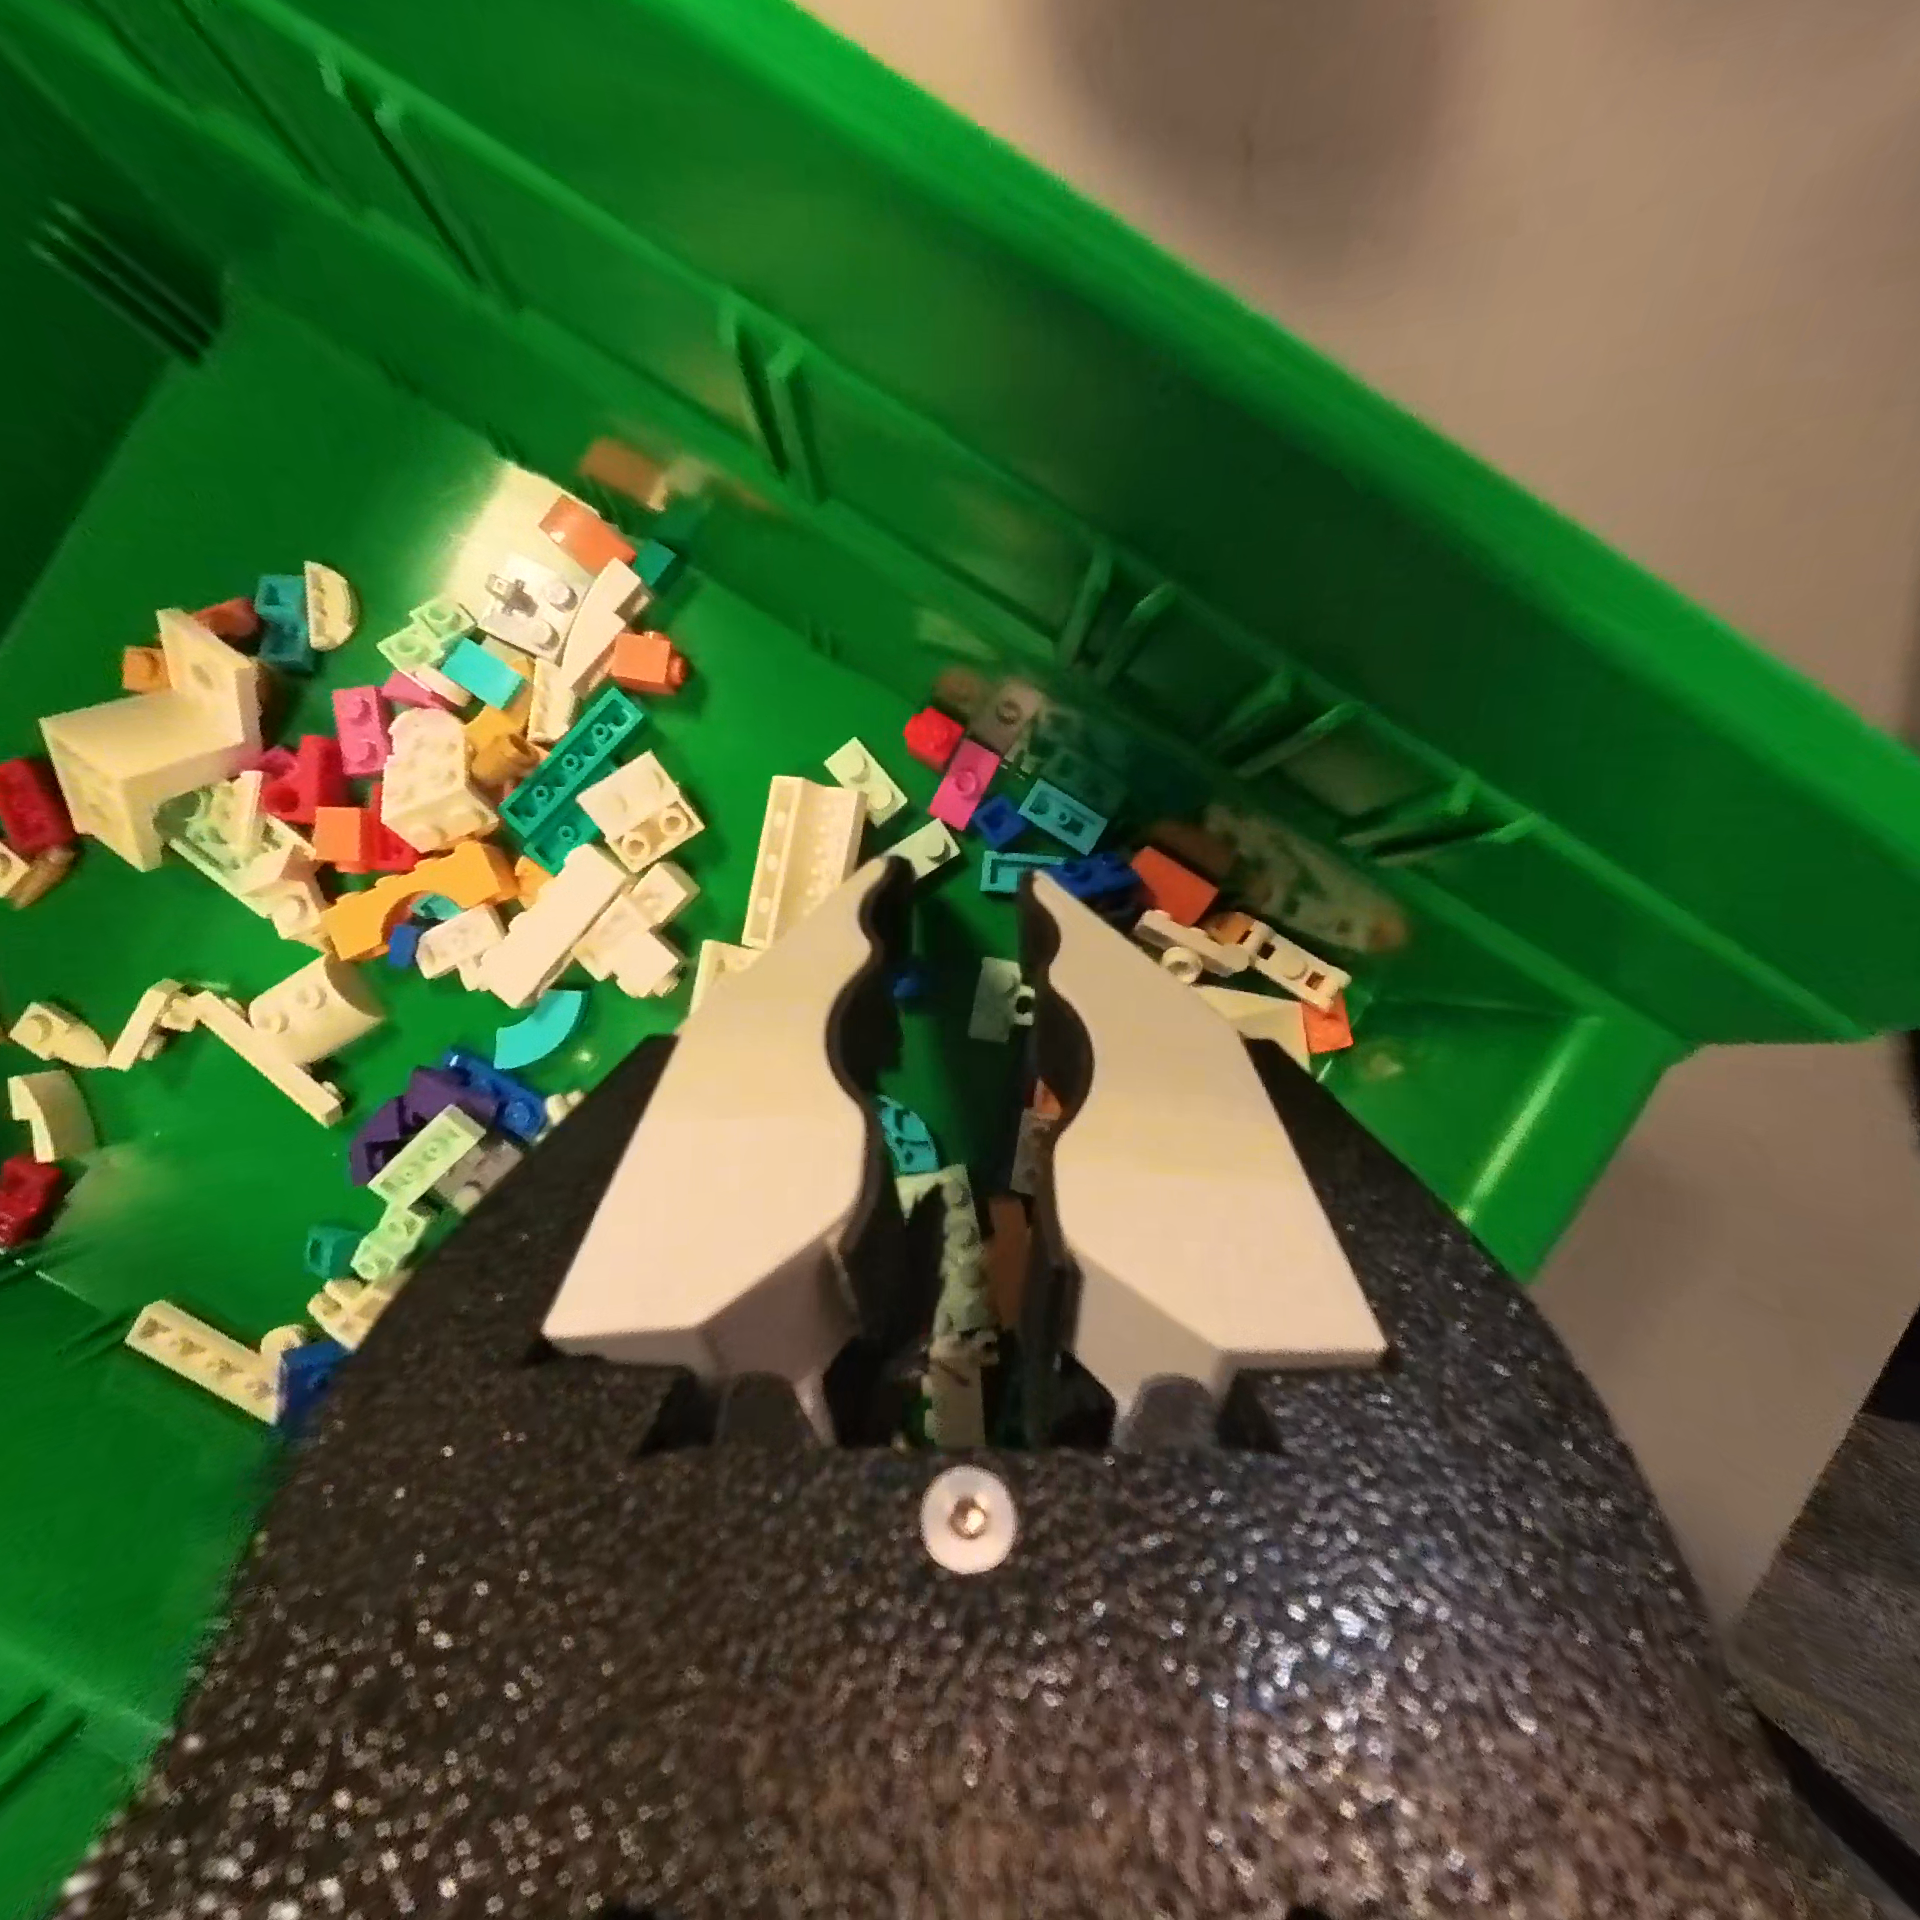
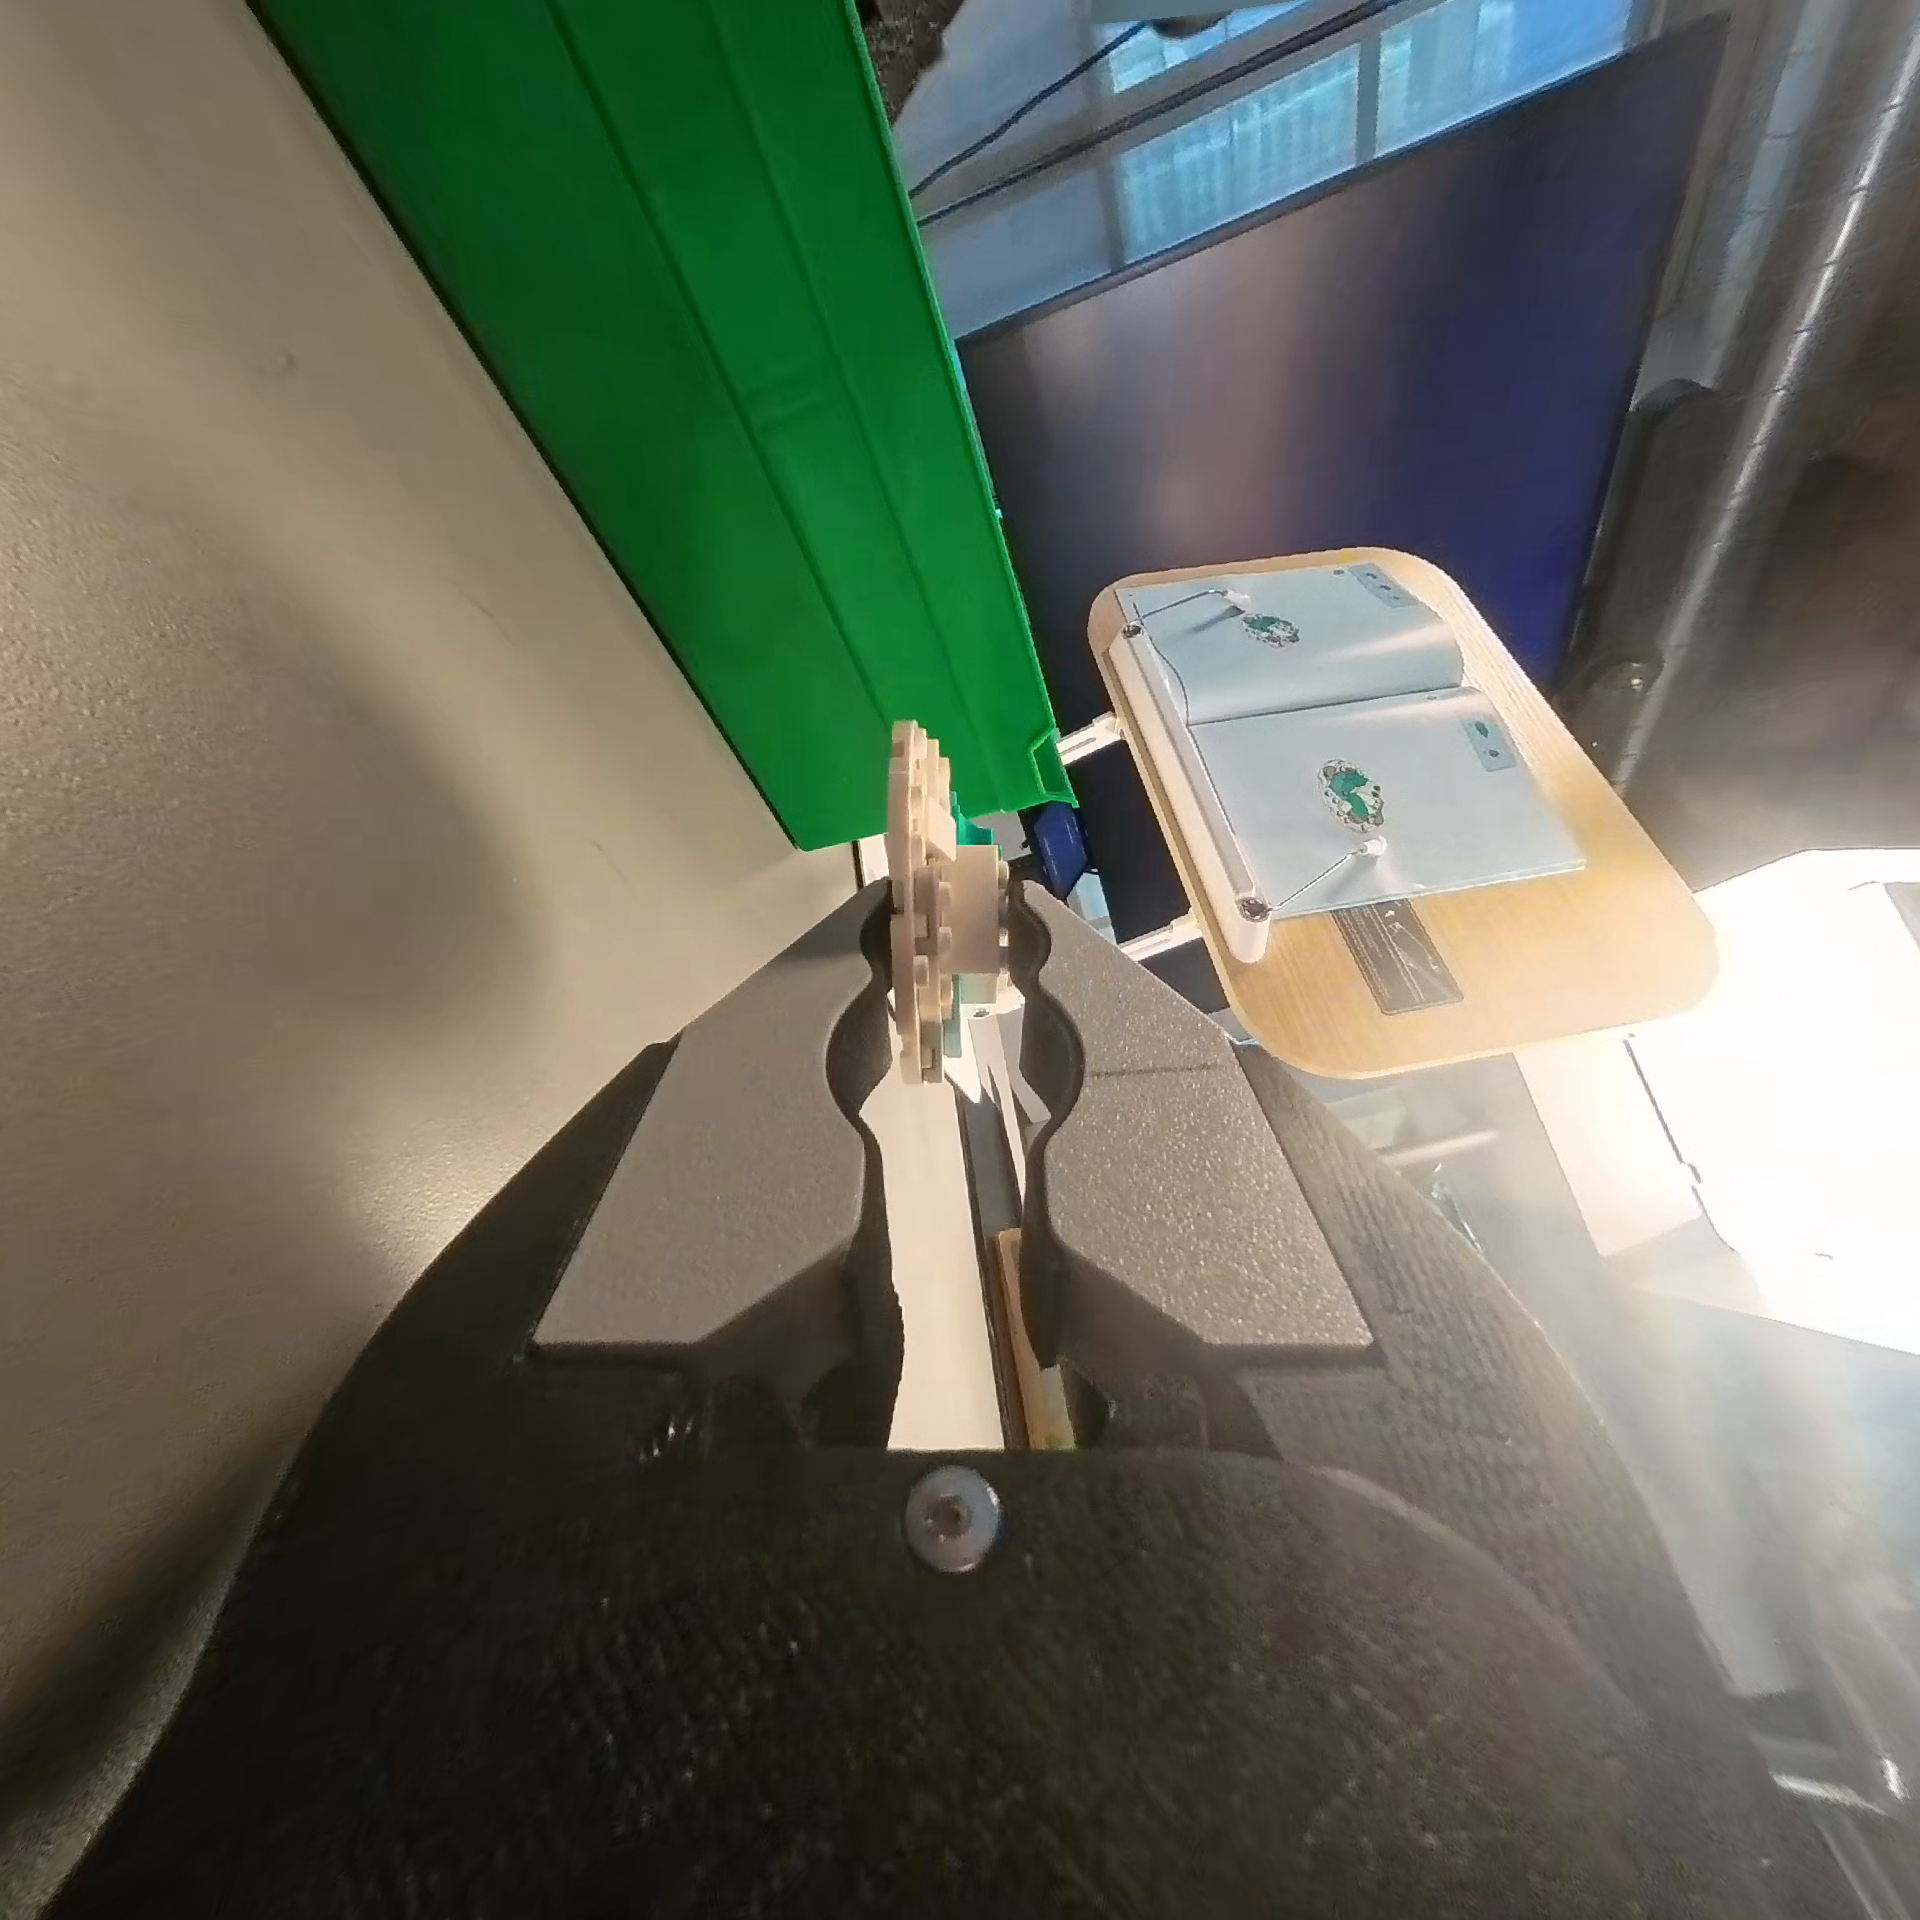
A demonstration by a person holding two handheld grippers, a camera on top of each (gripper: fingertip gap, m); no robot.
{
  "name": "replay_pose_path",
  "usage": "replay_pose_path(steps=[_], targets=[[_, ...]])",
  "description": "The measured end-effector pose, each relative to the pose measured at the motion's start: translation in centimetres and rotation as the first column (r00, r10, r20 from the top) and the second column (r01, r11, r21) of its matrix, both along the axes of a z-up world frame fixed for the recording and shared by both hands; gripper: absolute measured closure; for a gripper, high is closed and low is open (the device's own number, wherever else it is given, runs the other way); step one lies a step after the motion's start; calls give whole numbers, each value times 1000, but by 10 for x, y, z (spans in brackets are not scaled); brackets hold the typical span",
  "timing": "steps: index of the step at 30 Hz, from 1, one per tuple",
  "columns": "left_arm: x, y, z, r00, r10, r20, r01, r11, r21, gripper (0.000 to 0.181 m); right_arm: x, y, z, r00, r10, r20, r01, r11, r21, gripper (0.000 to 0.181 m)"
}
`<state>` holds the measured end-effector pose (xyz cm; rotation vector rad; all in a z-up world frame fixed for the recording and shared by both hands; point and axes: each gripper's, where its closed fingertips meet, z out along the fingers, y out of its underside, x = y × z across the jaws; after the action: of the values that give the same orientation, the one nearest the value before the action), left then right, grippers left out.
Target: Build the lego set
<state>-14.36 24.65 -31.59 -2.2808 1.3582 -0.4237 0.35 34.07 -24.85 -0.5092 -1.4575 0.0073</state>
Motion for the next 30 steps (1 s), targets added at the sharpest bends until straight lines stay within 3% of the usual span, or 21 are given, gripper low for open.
replay_pose_path(steps=[8,12,15,20,30], targets=[[-2,-7,-2,1000,-10,28,10,1000,-24,170,-1,0,0,1000,-2,0,2,1000,-4,164],[-2,-21,-2,995,-65,74,74,989,-129,156,-1,1,-1,1000,-4,2,4,1000,-5,163],[-7,-29,-3,994,-102,37,106,981,-162,157,-1,1,-1,1000,-6,3,6,1000,-6,164],[-2,-9,7,996,-57,73,61,997,-52,166,-1,1,-1,1000,-5,3,5,1000,-7,164],[6,-11,-4,996,-68,65,71,997,-42,160,-1,0,-1,1000,-4,3,4,1000,-7,164]])
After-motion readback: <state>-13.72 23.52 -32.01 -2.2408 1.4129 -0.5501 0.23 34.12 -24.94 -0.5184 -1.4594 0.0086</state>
